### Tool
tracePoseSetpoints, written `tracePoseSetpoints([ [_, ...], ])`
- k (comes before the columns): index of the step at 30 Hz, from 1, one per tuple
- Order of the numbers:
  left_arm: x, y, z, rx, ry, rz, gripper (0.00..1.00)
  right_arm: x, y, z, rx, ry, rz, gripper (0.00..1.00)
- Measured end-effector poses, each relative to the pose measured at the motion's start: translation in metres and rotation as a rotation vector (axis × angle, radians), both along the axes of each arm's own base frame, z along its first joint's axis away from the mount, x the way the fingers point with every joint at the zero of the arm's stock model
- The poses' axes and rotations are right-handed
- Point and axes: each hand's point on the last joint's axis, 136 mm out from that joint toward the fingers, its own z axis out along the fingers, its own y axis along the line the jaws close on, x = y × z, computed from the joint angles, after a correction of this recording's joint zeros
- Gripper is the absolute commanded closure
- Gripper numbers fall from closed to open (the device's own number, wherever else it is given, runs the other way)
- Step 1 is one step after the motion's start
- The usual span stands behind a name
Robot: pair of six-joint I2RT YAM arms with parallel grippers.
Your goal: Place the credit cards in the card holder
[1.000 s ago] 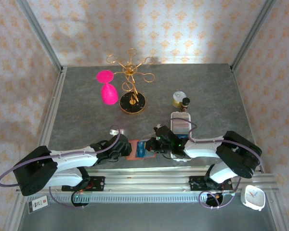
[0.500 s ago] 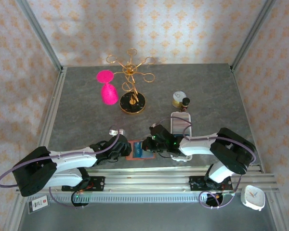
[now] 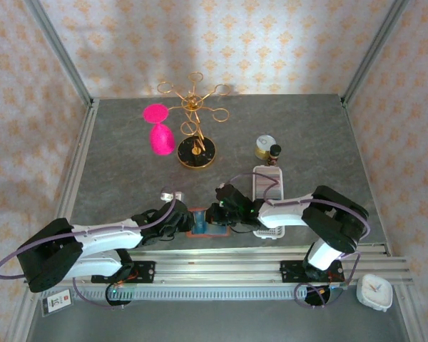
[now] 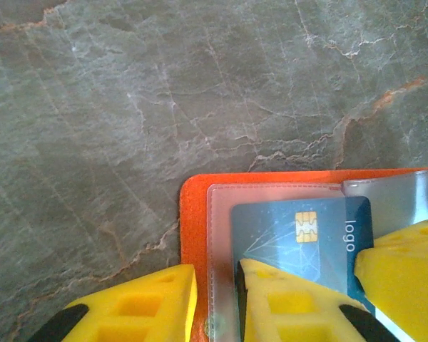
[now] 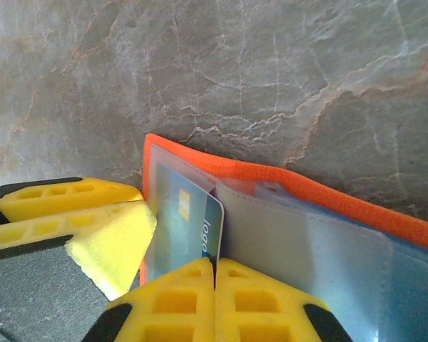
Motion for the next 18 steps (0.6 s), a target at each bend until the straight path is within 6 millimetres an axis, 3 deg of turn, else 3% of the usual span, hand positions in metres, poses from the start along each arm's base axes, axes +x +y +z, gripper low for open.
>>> tracePoseSetpoints([
  [6, -0.0009, -0.0023, 0.0018, -0.021, -0.002, -0.005, 0.69, 0.0000, 0.0014, -0.0005, -0.002, 0.004, -0.011, 1.00],
  [18, -0.0027, -0.0013, 0.0013, -0.028, -0.003, -0.007, 0.69, -0.0009, 0.0030, -0.0001, -0.001, 0.010, -0.023, 0.99],
])
